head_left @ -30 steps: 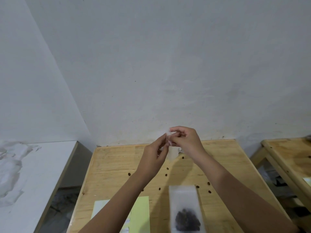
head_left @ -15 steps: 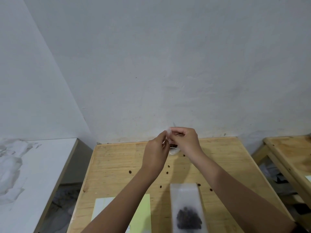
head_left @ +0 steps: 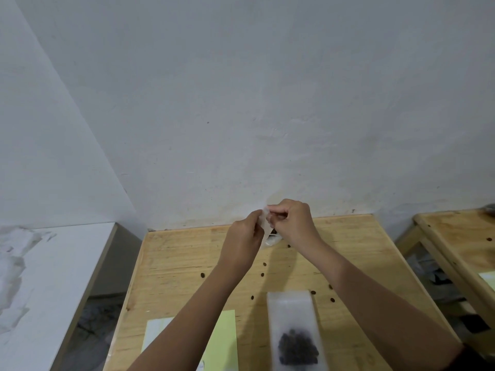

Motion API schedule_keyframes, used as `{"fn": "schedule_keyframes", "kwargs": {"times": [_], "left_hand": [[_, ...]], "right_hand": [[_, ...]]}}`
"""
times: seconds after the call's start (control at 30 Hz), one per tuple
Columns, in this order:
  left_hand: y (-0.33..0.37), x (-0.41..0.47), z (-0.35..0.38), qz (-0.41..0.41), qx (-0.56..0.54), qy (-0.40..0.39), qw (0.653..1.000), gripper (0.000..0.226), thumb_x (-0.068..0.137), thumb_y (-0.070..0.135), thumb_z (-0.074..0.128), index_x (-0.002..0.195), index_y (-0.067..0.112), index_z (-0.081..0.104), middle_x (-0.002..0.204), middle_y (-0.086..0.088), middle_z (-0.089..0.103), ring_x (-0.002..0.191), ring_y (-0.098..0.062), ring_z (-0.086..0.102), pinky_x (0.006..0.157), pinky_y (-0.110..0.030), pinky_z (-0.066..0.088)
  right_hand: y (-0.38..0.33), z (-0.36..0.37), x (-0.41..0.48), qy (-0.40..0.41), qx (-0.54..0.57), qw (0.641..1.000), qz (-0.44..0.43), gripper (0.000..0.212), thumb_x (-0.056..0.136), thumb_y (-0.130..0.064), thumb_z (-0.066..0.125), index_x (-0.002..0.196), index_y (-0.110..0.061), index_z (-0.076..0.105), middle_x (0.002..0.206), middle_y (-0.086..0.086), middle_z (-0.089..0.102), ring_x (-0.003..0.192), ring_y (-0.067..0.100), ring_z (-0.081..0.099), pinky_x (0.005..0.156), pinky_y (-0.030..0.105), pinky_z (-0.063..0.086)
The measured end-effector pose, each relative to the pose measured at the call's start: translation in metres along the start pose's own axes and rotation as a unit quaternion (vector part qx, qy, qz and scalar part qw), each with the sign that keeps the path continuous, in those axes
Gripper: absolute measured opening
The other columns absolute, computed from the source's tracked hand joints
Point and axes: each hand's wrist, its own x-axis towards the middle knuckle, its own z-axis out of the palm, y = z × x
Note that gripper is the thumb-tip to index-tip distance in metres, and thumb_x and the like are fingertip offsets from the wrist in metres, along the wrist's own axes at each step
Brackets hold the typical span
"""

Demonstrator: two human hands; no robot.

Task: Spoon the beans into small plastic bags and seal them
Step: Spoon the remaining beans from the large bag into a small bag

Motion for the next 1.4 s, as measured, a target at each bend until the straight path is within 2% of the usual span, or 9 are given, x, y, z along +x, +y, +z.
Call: {"fn": "schedule_keyframes", "kwargs": {"times": [0.17, 0.27, 0.47, 0.53, 0.67, 0.83, 1.03, 1.27, 1.4], "left_hand": [[-0.007, 0.004, 0.005, -0.017, -0.013, -0.004, 1.0, 0.013, 0.088, 0.0, 0.047, 0.08, 0.01, 0.05, 0.049, 0.006, 0.035, 0.047, -0.011, 0.033, 0.047, -0.023, 0.023], [-0.007, 0.011, 0.008, -0.01, -0.023, 0.017, 1.0, 0.013, 0.088, 0.002, 0.051, 0.094, 0.005, 0.063, 0.056, -0.012, 0.05, 0.048, -0.012, 0.033, 0.047, -0.024, 0.026], [0.0, 0.006, 0.014, 0.015, -0.026, 0.046, 0.999, 0.024, 0.093, 0.009, 0.05, 0.112, 0.016, 0.063, 0.06, -0.006, 0.058, 0.051, -0.017, 0.044, 0.049, -0.028, 0.035], [0.001, 0.004, 0.015, 0.013, -0.021, 0.052, 0.998, 0.026, 0.093, 0.008, 0.05, 0.115, 0.016, 0.061, 0.061, -0.003, 0.057, 0.051, -0.014, 0.043, 0.051, -0.027, 0.036], [0.005, 0.004, 0.01, 0.02, -0.019, 0.061, 0.998, 0.029, 0.089, 0.001, 0.052, 0.113, 0.015, 0.062, 0.063, 0.005, 0.056, 0.055, -0.011, 0.048, 0.054, -0.023, 0.039], [0.002, 0.005, 0.005, 0.025, -0.006, 0.058, 0.998, 0.027, 0.085, -0.002, 0.052, 0.106, 0.012, 0.063, 0.066, -0.004, 0.061, 0.059, -0.019, 0.053, 0.059, -0.037, 0.046], [-0.005, 0.002, 0.001, 0.029, 0.027, 0.012, 0.999, 0.036, 0.084, -0.006, 0.049, 0.116, 0.007, 0.061, 0.072, -0.008, 0.064, 0.064, -0.025, 0.058, 0.062, -0.038, 0.047], [-0.007, -0.003, 0.002, 0.033, 0.045, -0.007, 0.998, 0.038, 0.085, -0.005, 0.05, 0.119, 0.006, 0.06, 0.07, -0.011, 0.064, 0.06, -0.023, 0.054, 0.059, -0.031, 0.042], [-0.005, -0.004, 0.0, 0.032, 0.038, -0.001, 0.999, 0.036, 0.083, -0.006, 0.051, 0.116, 0.005, 0.062, 0.07, -0.011, 0.065, 0.061, -0.026, 0.057, 0.058, -0.029, 0.04]], "right_hand": [[0.0, -0.001, 0.006, -0.03, -0.06, 0.998, -0.016, 0.02, 0.079, 0.008, 0.056, 0.078, -0.001, 0.074, 0.067, 0.001, 0.054, 0.067, 0.017, 0.055, 0.066, 0.027, 0.05], [-0.002, 0.001, 0.007, 0.018, -0.052, 0.998, -0.016, 0.011, 0.076, 0.003, 0.058, 0.072, 0.008, 0.066, 0.069, 0.021, 0.061, 0.064, 0.028, 0.053, 0.063, 0.034, 0.048], [-0.005, 0.007, -0.003, 0.079, 0.054, 0.995, 0.017, 0.009, 0.083, -0.006, 0.066, 0.081, 0.001, 0.072, 0.067, -0.004, 0.064, 0.057, -0.007, 0.058, 0.059, 0.003, 0.045], [-0.003, 0.008, -0.004, 0.07, 0.078, 0.994, 0.032, 0.011, 0.083, -0.008, 0.066, 0.078, -0.001, 0.072, 0.062, -0.004, 0.064, 0.057, -0.002, 0.062, 0.057, 0.012, 0.051], [-0.001, 0.008, 0.002, 0.053, 0.08, 0.995, 0.035, 0.022, 0.084, -0.01, 0.065, 0.07, 0.008, 0.066, 0.063, 0.025, 0.062, 0.068, 0.037, 0.063, 0.063, 0.038, 0.053], [-0.003, 0.004, 0.006, -0.004, 0.068, 0.997, 0.039, 0.018, 0.086, -0.009, 0.065, 0.075, 0.005, 0.073, 0.069, 0.025, 0.067, 0.065, 0.033, 0.066, 0.064, 0.036, 0.055], [0.002, 0.002, 0.005, -0.051, 0.043, 0.996, 0.051, 0.011, 0.084, -0.002, 0.065, 0.089, -0.003, 0.075, 0.06, 0.002, 0.059, 0.065, 0.022, 0.062, 0.07, 0.039, 0.059], [0.008, 0.003, 0.004, -0.085, -0.001, 0.995, 0.044, 0.012, 0.084, -0.001, 0.065, 0.083, -0.006, 0.076, 0.062, -0.001, 0.061, 0.059, 0.017, 0.061, 0.052, 0.011, 0.048], [0.01, 0.003, 0.003, -0.09, -0.015, 0.996, 0.024, 0.015, 0.085, -0.006, 0.066, 0.074, -0.007, 0.075, 0.057, -0.008, 0.057, 0.056, 0.014, 0.059, 0.052, 0.011, 0.045]]}}
